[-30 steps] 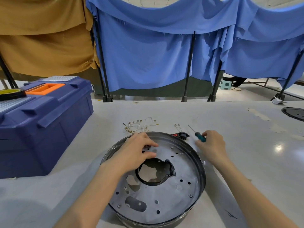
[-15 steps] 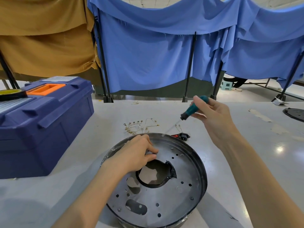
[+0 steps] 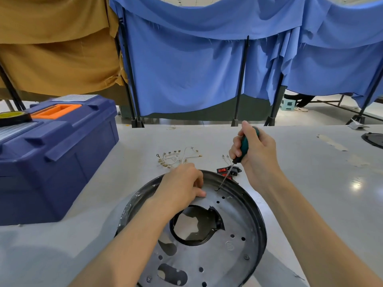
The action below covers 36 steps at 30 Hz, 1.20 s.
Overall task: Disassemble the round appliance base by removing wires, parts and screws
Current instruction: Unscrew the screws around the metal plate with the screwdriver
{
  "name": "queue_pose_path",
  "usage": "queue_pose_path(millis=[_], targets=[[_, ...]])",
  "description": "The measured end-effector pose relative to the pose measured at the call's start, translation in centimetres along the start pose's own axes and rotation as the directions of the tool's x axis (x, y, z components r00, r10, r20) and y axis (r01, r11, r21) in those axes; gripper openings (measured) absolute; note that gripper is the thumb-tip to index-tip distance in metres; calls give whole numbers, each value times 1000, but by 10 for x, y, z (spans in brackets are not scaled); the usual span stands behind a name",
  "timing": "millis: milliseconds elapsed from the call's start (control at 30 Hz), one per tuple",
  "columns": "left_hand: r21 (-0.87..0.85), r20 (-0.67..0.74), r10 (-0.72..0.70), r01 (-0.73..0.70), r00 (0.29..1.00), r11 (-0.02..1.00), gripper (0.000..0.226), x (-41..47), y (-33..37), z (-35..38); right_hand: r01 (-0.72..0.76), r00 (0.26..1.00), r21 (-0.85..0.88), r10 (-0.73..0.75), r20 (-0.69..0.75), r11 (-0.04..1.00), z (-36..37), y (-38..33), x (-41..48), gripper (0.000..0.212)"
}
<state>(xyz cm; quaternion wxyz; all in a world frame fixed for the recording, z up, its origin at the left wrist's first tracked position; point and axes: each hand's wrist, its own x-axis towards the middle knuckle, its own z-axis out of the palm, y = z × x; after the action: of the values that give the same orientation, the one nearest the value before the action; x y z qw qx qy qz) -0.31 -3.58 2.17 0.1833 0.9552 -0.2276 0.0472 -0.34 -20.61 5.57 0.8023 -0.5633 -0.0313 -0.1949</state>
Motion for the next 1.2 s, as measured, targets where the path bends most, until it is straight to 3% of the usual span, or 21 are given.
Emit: queue_pose_path(millis=[333,833,1200], targets=[[-210,-17,-15,11,1000,978,12,2,-8,10,56,998,0,-56,5,998,-3,9,5,29],[-205,-36,-11,3,999,979,18,3,-7,12,61,997,38,-62,39,997,-4,12,7,32],[-168,-27,-8,3,1000,986,17,4,-6,12,108,986,-88,-95,139,990,-1,10,3,18]])
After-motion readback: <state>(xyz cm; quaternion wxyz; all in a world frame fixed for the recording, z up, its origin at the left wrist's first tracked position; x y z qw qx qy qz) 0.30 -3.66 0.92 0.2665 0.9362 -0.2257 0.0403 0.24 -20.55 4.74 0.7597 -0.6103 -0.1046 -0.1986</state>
